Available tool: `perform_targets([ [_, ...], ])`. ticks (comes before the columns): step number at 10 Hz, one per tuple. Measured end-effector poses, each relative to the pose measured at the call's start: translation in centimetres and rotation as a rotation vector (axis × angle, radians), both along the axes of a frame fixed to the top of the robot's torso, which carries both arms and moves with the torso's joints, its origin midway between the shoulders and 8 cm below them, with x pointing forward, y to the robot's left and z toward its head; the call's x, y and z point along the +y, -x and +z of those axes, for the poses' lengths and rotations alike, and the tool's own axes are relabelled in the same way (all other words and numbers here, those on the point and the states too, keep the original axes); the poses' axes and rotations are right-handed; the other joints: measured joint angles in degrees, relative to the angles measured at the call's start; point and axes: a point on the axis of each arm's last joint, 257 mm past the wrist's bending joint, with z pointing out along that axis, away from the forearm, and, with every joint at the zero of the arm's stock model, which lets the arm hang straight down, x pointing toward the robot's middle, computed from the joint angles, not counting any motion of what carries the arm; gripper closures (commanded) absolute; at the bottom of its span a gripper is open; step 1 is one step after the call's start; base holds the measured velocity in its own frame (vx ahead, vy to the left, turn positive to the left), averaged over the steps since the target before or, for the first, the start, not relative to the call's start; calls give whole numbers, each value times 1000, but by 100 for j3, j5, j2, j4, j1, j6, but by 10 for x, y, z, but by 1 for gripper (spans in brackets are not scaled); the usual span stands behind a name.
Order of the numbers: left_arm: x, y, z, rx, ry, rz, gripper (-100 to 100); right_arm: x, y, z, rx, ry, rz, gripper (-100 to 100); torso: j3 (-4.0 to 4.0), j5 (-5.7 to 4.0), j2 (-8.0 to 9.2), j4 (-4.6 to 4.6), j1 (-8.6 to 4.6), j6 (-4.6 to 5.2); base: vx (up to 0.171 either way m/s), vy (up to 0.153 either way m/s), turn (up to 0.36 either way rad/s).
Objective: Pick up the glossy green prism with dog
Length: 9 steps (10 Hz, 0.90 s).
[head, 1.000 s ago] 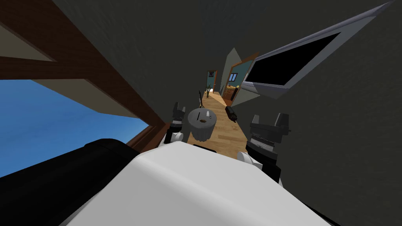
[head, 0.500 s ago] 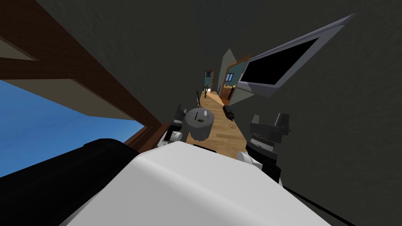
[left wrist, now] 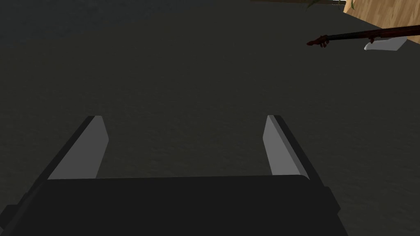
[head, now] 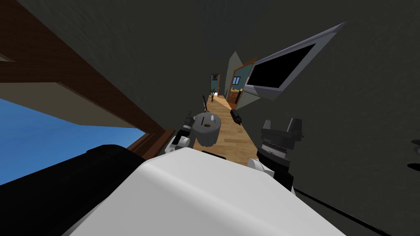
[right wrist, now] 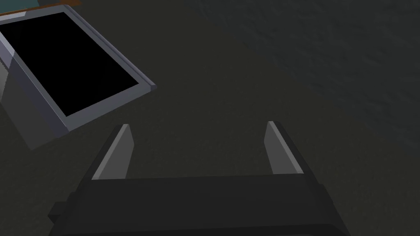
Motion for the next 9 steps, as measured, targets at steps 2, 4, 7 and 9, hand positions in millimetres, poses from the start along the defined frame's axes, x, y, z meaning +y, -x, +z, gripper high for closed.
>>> perform_targets([
  [2,7,-9,-18,61,-9,11,-100,0,0,0,0,0,0,0,-1,-1,-2,0,-3,0,-10,-45,-100],
  [4,15,-13,-34,124,-19,23,-100,0,0,0,0,0,0,0,0,0,0,0,0,0,-14,-42,-94],
  [7,22,-23,-62,220,-28,42,-100,0,0,0,0,0,0,0,-1,-1,-3,-1,0,-3,-7,-47,-105],
  [9,32,-27,-80,285,-34,57,-100,0,0,0,0,0,0,0,-1,0,-1,0,2,-3,-10,-37,-98],
])
